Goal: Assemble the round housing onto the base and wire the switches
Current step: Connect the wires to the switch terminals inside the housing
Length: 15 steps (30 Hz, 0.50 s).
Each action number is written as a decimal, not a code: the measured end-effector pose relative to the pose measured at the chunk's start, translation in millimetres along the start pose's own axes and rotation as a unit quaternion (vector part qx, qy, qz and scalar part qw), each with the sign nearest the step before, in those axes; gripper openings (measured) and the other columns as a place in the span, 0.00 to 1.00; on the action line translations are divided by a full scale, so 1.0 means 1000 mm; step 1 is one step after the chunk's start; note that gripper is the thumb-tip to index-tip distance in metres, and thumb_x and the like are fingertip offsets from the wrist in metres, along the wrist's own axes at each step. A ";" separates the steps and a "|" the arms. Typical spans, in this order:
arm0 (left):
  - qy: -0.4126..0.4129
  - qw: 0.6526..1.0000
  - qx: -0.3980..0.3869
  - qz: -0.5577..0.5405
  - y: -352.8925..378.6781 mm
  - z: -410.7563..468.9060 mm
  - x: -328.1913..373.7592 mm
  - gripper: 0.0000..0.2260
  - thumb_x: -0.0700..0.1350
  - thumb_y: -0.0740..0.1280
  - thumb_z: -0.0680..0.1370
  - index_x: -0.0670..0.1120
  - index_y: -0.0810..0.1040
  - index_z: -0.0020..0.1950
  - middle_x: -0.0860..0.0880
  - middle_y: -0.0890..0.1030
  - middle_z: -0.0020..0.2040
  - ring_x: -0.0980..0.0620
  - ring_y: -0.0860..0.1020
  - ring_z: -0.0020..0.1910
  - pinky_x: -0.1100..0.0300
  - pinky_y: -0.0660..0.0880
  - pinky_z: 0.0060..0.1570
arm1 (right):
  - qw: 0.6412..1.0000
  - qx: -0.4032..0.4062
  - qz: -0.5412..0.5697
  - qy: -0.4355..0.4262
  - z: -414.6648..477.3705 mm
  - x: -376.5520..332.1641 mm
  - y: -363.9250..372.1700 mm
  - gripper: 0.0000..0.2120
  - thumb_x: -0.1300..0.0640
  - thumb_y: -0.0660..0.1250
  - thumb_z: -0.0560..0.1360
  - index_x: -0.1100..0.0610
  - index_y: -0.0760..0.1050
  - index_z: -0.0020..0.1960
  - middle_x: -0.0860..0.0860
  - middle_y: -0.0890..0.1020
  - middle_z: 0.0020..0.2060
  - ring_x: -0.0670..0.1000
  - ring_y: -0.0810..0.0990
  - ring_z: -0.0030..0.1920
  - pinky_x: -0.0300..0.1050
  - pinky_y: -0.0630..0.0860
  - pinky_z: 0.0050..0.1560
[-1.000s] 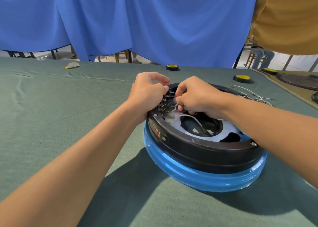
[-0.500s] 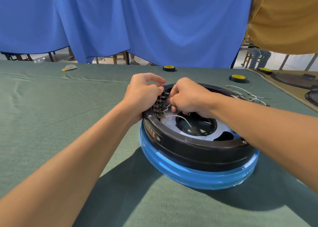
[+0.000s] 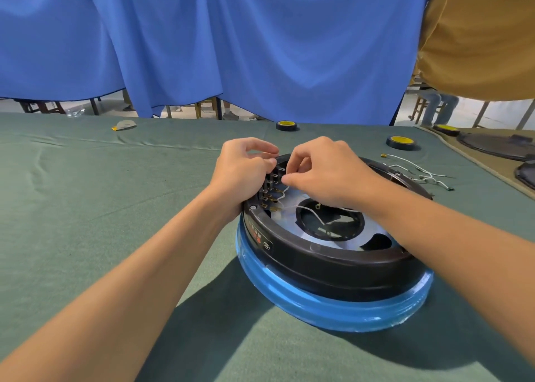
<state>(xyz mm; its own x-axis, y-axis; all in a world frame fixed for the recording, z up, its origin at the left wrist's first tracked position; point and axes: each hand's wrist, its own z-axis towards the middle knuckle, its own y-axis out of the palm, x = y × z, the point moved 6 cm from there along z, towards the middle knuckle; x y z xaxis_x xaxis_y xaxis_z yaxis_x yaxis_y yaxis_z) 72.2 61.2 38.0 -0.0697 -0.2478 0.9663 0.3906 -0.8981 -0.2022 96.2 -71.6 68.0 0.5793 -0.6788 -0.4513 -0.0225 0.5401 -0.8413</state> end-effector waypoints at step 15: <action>-0.003 1.000 0.004 0.012 -0.001 0.001 0.000 0.07 0.37 0.68 0.77 0.48 0.83 0.50 0.48 0.85 0.50 0.46 0.83 0.52 0.45 0.80 0.55 | 0.994 -0.035 -0.089 0.053 0.000 -0.005 0.009 0.06 0.59 0.67 0.69 0.50 0.82 0.39 0.45 0.82 0.37 0.52 0.73 0.50 0.51 0.59 0.50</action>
<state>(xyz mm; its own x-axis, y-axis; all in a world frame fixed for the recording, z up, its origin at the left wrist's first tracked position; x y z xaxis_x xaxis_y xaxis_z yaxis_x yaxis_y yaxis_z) 73.2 62.6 38.1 -0.0546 -0.2671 0.9621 0.4000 -0.8887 -0.2240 93.5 -63.5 62.5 0.4898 -0.8112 -0.3193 0.0145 0.3738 -0.9274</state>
